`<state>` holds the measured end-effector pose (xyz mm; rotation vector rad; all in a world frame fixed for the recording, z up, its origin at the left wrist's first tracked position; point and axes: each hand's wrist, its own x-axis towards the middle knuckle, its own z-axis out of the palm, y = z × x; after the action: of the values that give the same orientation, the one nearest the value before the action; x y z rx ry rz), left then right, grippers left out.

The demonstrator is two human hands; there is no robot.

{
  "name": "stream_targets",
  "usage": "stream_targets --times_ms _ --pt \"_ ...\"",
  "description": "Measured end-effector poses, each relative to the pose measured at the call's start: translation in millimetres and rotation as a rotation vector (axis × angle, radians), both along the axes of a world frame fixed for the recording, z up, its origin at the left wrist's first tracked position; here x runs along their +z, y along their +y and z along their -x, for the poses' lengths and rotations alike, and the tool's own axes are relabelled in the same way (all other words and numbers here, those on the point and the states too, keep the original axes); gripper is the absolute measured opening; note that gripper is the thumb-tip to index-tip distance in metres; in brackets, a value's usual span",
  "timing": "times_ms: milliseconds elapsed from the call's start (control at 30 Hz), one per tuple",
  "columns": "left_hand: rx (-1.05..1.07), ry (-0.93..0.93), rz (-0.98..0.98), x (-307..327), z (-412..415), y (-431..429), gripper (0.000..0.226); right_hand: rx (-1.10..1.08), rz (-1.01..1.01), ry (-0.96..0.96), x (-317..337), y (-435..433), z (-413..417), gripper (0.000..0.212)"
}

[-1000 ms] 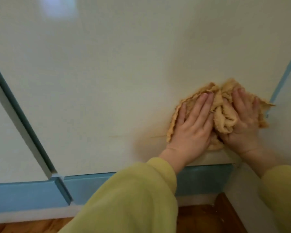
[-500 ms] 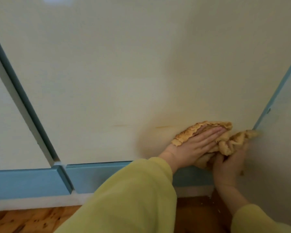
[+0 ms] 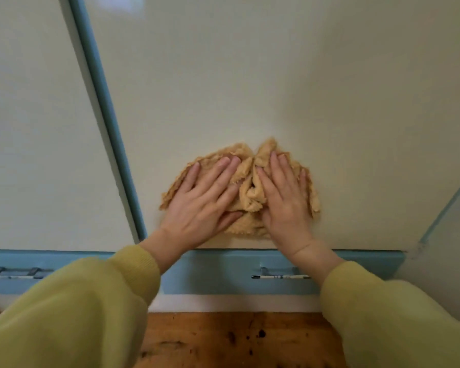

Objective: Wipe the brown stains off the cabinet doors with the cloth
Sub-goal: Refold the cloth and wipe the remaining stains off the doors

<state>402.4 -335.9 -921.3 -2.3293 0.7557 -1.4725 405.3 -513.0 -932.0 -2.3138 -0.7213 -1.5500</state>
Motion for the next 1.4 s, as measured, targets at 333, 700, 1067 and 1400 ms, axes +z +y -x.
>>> stream_targets --times_ms 333,700,1067,1400 --pt "0.206 0.128 0.395 -33 19 40 0.077 0.152 0.222 -0.197 14 79 -15 0.04" --pt "0.254 0.346 0.433 -99 34 35 0.077 0.196 0.515 -0.129 -31 69 -11 0.038" --pt "0.024 0.22 0.175 -94 14 -37 0.078 0.096 0.184 -0.015 -57 -38 6 0.039" --pt "-0.304 0.227 -0.08 -64 1 -172 0.044 -0.234 -0.344 0.169 -95 -147 24 0.05"
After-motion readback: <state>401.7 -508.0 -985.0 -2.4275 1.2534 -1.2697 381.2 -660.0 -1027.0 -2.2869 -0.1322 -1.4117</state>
